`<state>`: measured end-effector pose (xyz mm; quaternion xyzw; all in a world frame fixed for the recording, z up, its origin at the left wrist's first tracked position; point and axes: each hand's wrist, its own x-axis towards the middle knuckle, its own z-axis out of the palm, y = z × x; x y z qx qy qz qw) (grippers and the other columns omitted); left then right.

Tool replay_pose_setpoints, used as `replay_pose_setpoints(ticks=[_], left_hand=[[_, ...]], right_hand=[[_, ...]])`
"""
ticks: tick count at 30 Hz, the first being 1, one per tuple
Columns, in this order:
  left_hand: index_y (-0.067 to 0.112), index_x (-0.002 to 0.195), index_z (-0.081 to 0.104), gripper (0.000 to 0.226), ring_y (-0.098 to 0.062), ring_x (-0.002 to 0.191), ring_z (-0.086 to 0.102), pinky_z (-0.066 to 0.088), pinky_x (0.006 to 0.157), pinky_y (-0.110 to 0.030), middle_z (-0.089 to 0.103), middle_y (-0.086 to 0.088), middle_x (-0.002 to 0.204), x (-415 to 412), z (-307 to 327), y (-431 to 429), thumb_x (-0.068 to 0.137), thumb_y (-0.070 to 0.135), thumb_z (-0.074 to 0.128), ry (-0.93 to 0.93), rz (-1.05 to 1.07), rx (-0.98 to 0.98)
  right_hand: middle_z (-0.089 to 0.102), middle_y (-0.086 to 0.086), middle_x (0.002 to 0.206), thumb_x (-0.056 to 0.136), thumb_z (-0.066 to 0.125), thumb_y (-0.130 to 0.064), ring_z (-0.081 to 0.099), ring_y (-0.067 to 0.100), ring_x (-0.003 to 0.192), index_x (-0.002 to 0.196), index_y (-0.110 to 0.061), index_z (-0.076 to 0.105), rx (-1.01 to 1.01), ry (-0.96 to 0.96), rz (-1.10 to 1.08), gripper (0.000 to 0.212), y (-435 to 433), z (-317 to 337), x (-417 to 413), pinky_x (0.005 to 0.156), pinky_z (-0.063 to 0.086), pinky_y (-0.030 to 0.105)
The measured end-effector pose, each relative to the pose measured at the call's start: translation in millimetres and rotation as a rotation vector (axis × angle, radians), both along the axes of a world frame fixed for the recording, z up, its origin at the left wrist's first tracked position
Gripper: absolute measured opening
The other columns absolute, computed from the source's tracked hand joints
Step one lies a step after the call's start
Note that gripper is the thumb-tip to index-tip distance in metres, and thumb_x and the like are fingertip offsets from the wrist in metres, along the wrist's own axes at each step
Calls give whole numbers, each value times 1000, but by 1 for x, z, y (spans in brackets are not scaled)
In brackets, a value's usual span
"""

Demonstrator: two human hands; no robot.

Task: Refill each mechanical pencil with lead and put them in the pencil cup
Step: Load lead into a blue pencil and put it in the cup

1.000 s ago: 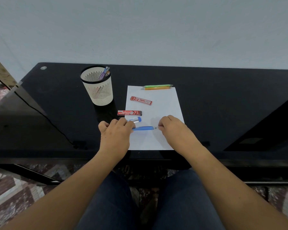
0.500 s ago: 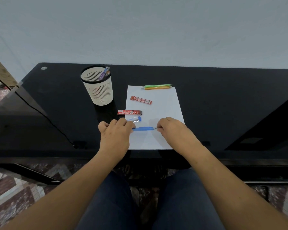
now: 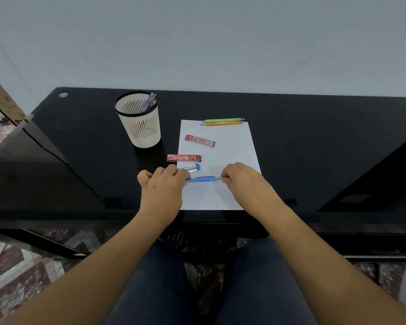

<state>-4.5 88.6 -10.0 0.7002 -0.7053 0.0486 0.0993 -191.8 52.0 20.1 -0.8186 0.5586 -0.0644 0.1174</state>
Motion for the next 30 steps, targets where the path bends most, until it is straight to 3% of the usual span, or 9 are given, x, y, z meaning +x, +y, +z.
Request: replay_pose_setpoints(ticks=[9, 30], left_hand=[[35, 115, 60, 23, -12, 90, 50, 4, 73, -30, 56, 11, 108, 2, -1, -1, 100, 24, 47, 38, -12, -27], [38, 118, 55, 24, -10, 93, 47, 7, 74, -31, 53, 13, 110, -1, 1, -3, 100, 25, 45, 47, -23, 9]], right_hand=[[57, 1, 105, 97, 52, -18, 50, 11, 83, 114, -16, 57, 13, 18, 3, 18, 1, 2, -1, 73, 40, 18], [58, 1, 104, 96, 53, -19, 55, 13, 86, 113, -17, 57, -3, -6, -19, 17, 3, -1, 1, 79, 49, 23]])
